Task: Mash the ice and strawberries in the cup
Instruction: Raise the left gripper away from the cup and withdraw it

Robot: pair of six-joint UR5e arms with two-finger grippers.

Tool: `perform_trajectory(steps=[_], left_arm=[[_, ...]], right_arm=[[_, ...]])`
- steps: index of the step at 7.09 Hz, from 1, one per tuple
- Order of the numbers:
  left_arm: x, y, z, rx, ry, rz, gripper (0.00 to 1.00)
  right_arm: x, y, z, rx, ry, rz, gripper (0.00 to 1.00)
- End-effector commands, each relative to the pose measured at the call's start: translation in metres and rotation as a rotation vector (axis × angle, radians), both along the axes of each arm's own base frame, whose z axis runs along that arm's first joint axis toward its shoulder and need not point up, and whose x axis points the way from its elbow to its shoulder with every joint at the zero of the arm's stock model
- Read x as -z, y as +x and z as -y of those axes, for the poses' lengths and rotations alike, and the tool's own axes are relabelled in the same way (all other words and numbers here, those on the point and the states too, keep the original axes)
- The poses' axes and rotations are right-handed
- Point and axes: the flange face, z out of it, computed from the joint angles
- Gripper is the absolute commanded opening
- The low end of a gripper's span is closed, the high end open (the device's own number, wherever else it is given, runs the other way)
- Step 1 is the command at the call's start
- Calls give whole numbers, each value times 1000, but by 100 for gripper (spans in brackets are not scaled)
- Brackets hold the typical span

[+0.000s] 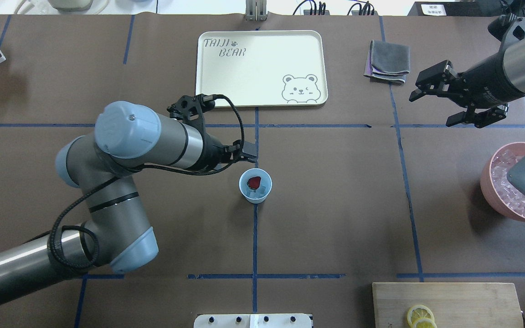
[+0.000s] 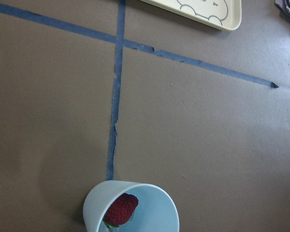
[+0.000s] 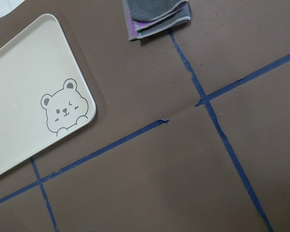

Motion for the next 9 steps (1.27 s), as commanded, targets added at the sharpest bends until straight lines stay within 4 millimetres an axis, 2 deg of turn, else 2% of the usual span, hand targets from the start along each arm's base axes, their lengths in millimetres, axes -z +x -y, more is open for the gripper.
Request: perform_trajectory(steps=[1, 2, 3, 4, 5, 6, 7, 9], left_arm=[[-45, -84, 43, -67, -5, 28, 93], [-81, -129, 63, -109, 6, 54, 93], [-134, -181, 75, -151, 17, 92, 93], [-167, -236, 99, -142, -11, 107, 93], [-223, -282, 100, -147, 41, 174, 93], [-288, -319, 95, -167, 80, 248, 95], [-342, -349, 110, -137, 22, 298, 95], [-405, -362, 115, -61, -30, 494, 94]], right_arm=[[-9, 10, -1, 10, 4, -6, 100], [-11, 11, -2, 10, 1, -7, 100], [-13, 12, -2, 9, -1, -9, 100], [-15, 12, -3, 9, -4, -10, 100], [-14, 13, -3, 9, -3, -10, 100], [-14, 13, -3, 9, -3, -10, 100], [-13, 13, -4, 9, 0, -8, 100], [-5, 16, -9, 7, 15, 0, 100]])
